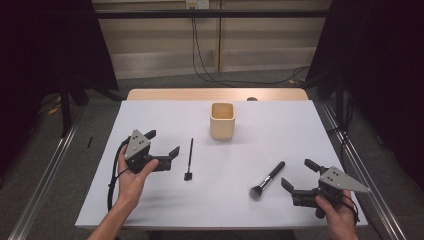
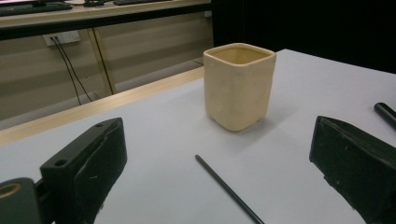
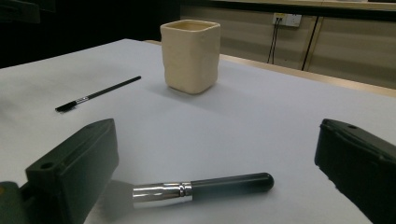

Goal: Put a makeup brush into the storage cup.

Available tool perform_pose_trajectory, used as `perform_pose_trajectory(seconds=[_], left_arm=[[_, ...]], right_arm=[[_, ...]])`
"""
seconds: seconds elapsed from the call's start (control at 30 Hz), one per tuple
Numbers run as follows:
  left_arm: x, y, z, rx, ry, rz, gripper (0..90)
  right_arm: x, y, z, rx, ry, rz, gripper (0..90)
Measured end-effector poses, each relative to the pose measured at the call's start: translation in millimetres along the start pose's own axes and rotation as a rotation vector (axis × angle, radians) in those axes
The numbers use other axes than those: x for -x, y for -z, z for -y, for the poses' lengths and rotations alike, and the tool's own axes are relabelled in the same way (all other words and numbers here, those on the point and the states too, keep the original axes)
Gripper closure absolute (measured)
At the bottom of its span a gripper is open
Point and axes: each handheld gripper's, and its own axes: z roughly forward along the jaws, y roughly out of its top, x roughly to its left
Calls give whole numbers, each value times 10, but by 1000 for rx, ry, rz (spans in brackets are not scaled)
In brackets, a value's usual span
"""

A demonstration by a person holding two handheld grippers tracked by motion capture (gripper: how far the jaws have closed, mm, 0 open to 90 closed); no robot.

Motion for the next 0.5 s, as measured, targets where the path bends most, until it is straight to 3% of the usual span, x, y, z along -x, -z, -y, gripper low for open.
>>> perform_pose_trajectory(seconds=[0.33,0.4,0.5], left_arm=[[50,-171,-91,-4,-8,24,40],[70,-248,-122,-9,20,34,40],[76,-310,-145,-25,14,38,40]], right_arm=[[5,-1,1,-3,-2,1,0],[7,-1,2,-3,-2,0,0],[6,-5,2,-6,-4,-1,0]])
